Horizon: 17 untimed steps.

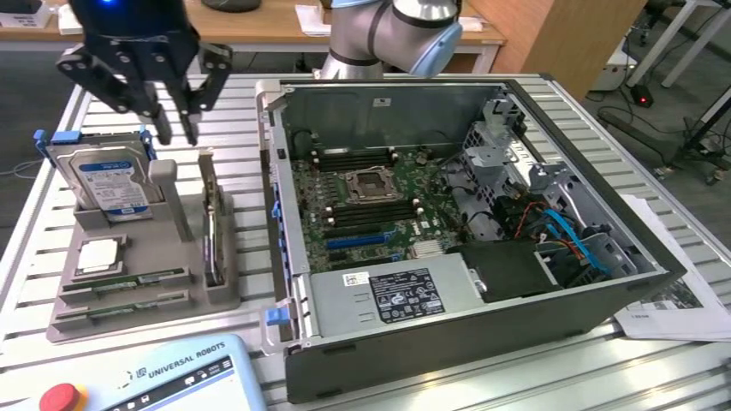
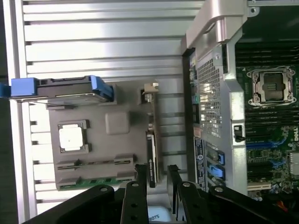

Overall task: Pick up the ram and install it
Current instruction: 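Reach for the ram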

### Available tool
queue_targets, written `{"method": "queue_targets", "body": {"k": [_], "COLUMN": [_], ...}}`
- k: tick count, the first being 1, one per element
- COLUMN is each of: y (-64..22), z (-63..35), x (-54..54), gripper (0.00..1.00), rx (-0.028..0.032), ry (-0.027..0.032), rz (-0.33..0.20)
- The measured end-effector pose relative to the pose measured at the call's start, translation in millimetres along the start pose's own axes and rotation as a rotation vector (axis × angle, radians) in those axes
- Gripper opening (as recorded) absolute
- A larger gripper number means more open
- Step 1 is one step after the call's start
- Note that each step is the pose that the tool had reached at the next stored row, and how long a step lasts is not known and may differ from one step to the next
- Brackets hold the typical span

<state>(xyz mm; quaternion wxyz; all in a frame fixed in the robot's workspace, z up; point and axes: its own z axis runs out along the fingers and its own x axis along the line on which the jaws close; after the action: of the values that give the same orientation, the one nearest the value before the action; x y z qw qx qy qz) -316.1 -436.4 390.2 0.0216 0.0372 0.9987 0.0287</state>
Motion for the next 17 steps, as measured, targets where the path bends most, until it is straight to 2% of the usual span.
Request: {"method": "queue_targets", "body": {"k": [14,17], "y": [-4.8,-5.5], "z": [0.5,0.4], "x": [63.1,72.2], "gripper": [0.31,0.31], "rx": [-0.0003,-0.0001], "ry": [-0.0038,-0.0039], "rz": [0.0,0.0]}}
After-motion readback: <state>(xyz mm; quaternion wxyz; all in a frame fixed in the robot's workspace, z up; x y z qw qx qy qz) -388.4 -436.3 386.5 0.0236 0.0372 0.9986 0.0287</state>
